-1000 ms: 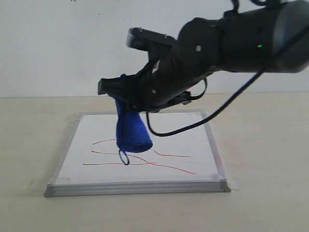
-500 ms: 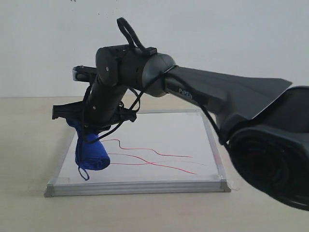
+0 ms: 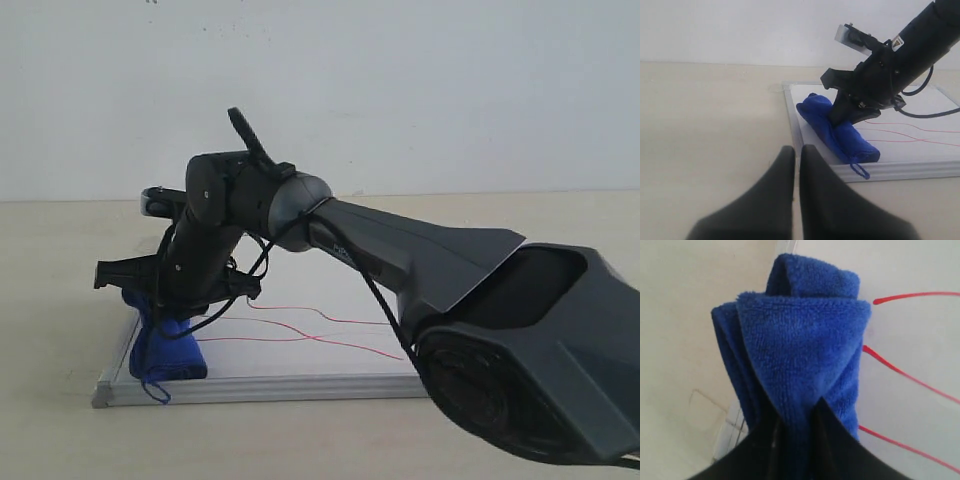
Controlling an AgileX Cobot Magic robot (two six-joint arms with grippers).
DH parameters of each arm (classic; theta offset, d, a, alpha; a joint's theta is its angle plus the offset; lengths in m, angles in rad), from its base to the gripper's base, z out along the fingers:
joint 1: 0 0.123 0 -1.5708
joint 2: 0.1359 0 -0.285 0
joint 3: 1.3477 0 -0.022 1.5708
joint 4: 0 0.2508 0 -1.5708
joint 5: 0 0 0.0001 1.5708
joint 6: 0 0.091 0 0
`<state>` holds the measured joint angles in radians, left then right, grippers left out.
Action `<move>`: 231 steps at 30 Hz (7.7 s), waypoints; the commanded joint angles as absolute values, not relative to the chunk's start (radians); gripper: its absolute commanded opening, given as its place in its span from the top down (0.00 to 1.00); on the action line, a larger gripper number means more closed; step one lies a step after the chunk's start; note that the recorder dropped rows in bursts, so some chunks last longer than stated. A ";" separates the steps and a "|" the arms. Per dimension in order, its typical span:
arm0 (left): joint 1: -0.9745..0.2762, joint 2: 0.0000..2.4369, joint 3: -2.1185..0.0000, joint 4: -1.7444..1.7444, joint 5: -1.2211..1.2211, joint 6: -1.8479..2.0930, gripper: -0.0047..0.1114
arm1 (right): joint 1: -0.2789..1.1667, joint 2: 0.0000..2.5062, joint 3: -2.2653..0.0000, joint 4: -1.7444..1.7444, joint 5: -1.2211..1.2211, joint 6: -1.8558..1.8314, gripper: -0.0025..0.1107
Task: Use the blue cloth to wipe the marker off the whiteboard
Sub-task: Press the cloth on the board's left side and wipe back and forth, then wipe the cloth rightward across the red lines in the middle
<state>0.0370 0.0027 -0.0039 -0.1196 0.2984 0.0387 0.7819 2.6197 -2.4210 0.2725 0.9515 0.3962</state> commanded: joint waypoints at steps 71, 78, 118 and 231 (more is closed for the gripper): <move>0.040 0.000 0.000 -0.115 0.300 0.045 0.93 | 0.762 2.723 -2.506 0.012 0.984 0.214 0.98; 0.040 0.000 0.000 -0.115 0.300 0.045 0.93 | 0.779 2.724 -2.506 0.255 0.814 0.058 0.98; 0.040 0.000 0.000 -0.115 0.300 0.045 0.93 | 0.777 2.744 -2.506 -0.534 1.205 0.279 0.98; 0.040 0.000 0.000 -0.115 0.300 0.045 0.93 | 0.804 2.484 -2.047 -0.175 1.221 -0.098 0.98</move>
